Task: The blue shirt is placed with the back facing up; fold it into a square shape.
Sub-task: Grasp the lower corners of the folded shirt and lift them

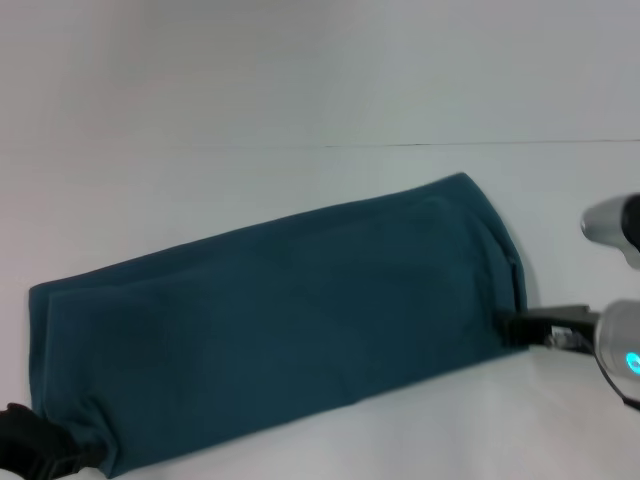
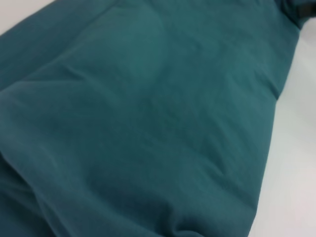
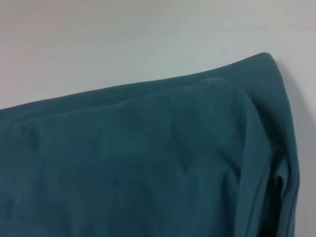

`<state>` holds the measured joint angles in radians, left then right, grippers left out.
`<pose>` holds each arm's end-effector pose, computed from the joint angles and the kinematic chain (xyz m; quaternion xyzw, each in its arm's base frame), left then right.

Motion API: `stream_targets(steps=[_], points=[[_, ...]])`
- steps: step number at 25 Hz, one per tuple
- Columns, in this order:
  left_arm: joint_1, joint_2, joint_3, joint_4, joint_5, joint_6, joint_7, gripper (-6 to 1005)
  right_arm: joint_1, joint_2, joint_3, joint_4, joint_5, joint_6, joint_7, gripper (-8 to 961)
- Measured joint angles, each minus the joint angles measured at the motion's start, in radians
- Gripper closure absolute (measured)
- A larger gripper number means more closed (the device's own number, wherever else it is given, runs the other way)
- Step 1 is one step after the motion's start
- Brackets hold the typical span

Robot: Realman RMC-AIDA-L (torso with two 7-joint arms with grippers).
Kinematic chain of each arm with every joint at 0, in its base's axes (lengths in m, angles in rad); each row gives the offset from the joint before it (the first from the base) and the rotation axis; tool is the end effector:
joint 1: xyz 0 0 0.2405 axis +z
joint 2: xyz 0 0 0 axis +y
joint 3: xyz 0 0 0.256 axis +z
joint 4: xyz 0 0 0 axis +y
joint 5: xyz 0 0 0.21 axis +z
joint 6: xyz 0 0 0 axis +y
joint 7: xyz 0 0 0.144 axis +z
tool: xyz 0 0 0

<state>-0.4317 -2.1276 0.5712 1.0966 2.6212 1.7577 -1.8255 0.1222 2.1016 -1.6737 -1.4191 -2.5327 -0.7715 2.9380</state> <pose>-0.3221 0.2772 0.0474 -0.9069 -0.4070 0.0193 0.1071 0.2500 0.3226 -0.0299 -0.7936 0.4892 0.0479 0.3586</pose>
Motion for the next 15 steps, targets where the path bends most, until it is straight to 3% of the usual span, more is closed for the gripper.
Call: stream_targets(steps=[7, 15], points=[[0.004, -0.004, -0.009, 0.0, -0.01, 0.003, 0.007, 973, -0.161, 0.0, -0.068, -0.124, -0.001, 0.006, 0.005, 934], [0.001, -0.015, -0.009, -0.002, -0.029, -0.001, 0.004, 972, -0.272, 0.006, -0.11, -0.196, -0.03, 0.018, 0.002, 933]])
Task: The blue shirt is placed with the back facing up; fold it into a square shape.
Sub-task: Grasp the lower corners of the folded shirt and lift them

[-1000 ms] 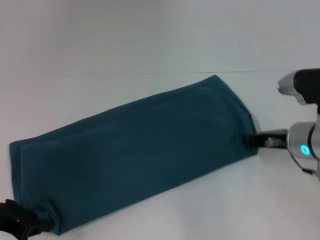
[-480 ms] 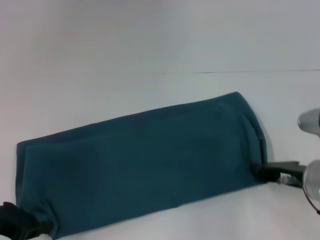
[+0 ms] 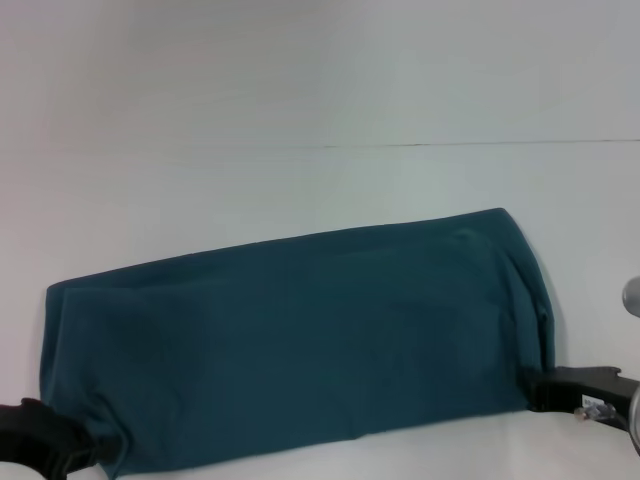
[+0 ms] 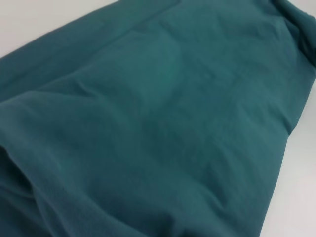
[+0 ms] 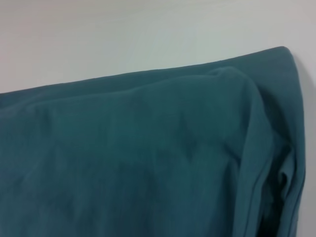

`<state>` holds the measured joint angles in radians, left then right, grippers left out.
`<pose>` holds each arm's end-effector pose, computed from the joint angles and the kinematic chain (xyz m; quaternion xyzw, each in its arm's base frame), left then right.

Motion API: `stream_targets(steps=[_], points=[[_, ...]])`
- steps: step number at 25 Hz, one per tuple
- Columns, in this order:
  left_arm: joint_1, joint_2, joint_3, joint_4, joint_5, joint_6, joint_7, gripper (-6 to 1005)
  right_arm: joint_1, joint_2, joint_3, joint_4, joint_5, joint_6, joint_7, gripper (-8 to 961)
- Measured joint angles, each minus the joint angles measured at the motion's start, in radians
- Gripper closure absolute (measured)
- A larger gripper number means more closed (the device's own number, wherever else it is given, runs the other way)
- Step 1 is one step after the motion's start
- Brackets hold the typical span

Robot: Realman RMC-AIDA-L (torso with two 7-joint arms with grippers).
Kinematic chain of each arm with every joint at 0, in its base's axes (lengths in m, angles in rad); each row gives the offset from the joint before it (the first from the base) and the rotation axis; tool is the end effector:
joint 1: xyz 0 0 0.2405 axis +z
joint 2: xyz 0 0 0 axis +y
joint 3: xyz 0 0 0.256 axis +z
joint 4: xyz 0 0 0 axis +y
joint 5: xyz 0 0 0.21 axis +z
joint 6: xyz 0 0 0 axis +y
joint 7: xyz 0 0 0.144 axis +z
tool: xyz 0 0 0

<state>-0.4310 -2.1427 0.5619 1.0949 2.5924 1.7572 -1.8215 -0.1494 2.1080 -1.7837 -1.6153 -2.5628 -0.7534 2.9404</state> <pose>-0.3171 0.2777 0.0419 -0.9080 -0.4053 -0.0019 0.1059 0.2595 0.2641 -0.0285 -0.7798 0.5056 0.0507 0.3657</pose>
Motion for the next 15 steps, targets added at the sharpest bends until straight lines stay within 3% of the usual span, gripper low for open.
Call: stream_targets(steps=[9, 15], points=[[0.018, -0.005, -0.005, -0.005, -0.025, -0.008, -0.005, 973, -0.125, 0.006, -0.02, -0.121, -0.013, -0.025, -0.008, 933], [0.023, -0.007, -0.033, -0.002, -0.041, -0.008, -0.006, 972, -0.117, 0.005, -0.017, -0.128, -0.013, -0.029, -0.006, 934]])
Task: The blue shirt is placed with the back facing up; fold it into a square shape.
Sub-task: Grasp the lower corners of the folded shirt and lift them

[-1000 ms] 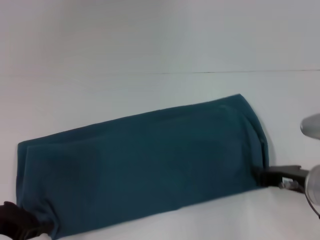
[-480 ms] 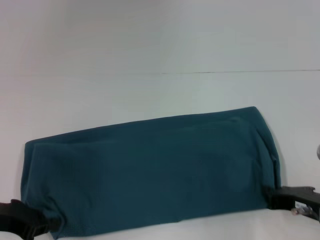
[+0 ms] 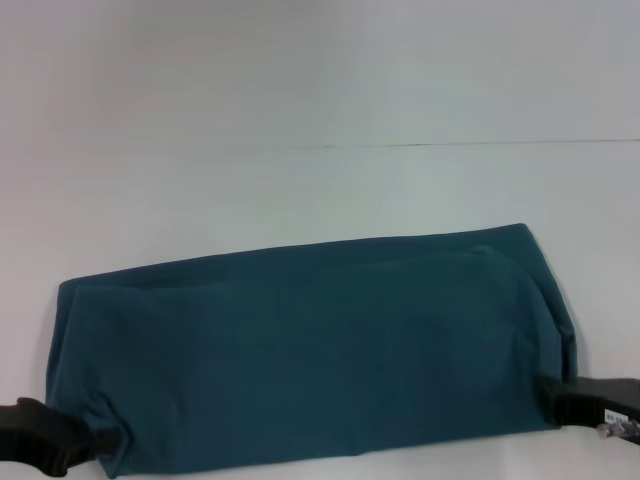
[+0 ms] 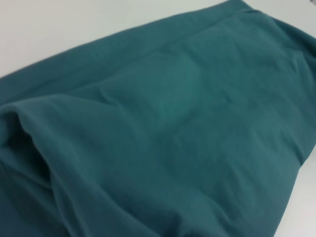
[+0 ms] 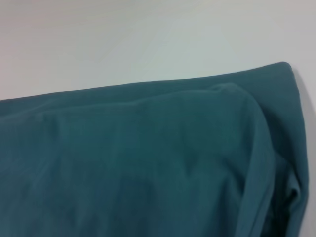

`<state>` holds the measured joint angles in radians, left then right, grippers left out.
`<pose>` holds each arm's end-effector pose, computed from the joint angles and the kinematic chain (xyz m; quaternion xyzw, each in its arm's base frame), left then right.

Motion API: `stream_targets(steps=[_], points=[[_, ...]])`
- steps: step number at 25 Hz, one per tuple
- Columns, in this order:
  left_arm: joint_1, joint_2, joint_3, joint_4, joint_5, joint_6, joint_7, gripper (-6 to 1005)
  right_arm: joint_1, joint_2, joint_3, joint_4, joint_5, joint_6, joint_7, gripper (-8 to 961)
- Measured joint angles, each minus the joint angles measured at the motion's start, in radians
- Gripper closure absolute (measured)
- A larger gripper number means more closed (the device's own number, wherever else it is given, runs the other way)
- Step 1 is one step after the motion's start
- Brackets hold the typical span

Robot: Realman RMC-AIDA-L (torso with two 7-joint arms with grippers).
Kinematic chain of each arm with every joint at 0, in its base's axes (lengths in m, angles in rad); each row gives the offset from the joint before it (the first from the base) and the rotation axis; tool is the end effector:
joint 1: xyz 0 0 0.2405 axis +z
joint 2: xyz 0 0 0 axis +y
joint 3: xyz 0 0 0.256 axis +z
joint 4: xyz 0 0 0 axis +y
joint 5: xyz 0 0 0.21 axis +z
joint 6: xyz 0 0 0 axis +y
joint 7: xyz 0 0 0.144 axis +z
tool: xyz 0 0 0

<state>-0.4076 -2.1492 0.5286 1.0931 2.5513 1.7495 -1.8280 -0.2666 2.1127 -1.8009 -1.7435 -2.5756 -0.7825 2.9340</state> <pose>-0.3210 0.2730 0.0430 -0.8979 -0.4224 -0.0314 0.1195 0.2535 0.2431 -0.0158 -0.7729 0.5082 0.0577 0.3755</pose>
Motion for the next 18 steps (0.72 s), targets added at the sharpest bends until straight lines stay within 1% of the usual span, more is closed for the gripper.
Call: stream_targets(steps=[7, 12, 18], points=[[-0.003, 0.0, -0.012, 0.002, -0.021, -0.001, -0.002, 973, 0.058, -0.01, 0.011, 0.005, 0.007, -0.02, 0.023, 934], [-0.008, 0.0, -0.013, 0.002, -0.022, 0.0, -0.005, 973, 0.095, -0.012, 0.026, 0.005, 0.008, -0.079, 0.03, 916], [-0.008, 0.0, -0.013, 0.002, -0.022, -0.002, -0.005, 973, 0.11, -0.013, 0.053, 0.004, 0.009, -0.11, 0.047, 881]])
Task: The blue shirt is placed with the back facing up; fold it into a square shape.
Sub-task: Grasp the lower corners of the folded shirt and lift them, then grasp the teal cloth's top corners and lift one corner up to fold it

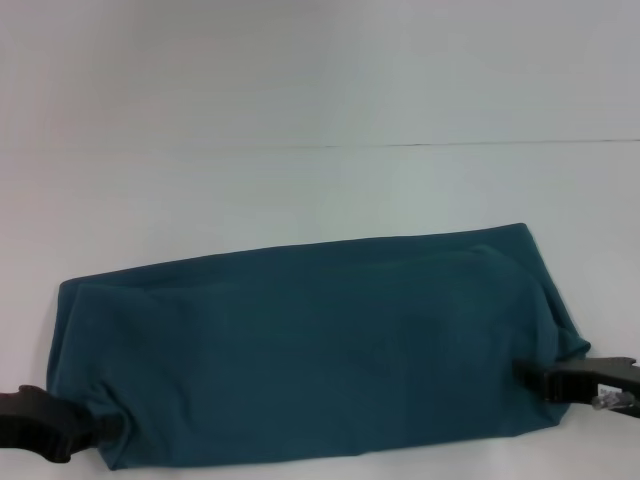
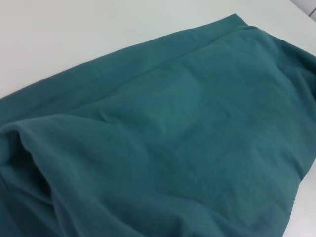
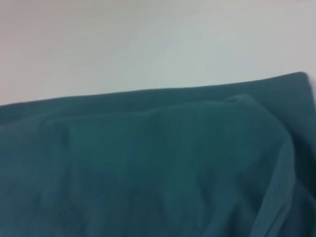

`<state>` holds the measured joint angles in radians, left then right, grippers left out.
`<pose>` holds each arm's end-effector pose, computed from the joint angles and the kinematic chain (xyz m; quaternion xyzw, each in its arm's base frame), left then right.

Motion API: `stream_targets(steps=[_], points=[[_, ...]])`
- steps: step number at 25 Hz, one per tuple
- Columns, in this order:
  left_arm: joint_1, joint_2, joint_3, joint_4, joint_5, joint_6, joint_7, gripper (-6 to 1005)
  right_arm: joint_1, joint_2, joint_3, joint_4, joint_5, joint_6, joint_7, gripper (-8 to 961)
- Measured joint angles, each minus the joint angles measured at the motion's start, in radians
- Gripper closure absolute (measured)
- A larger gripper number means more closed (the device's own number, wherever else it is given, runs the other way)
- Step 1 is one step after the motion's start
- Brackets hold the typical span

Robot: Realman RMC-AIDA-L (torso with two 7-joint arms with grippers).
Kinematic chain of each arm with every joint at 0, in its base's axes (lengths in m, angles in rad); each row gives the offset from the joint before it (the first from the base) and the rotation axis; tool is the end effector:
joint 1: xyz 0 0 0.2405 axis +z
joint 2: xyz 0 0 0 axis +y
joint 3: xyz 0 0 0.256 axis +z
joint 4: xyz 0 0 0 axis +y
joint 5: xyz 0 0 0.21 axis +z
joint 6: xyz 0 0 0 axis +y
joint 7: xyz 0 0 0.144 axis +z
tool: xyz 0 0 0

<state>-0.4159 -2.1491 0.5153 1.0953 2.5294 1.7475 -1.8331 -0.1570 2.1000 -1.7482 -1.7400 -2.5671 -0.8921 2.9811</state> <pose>-0.3174 0.2775 0.0453 -0.8971 -0.4207 -0.0457 0.1270 0.2432 0.2615 -0.0093 -0.7808 0.5114 0.0487 0.3557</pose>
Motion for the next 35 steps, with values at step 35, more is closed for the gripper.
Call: stream_targets(steps=[35], points=[[0.008, 0.001, -0.08, -0.022, -0.144, 0.014, -0.019, 973, 0.684, -0.003, 0.125, 0.559, 0.223, 0.07, -0.205, 665]])
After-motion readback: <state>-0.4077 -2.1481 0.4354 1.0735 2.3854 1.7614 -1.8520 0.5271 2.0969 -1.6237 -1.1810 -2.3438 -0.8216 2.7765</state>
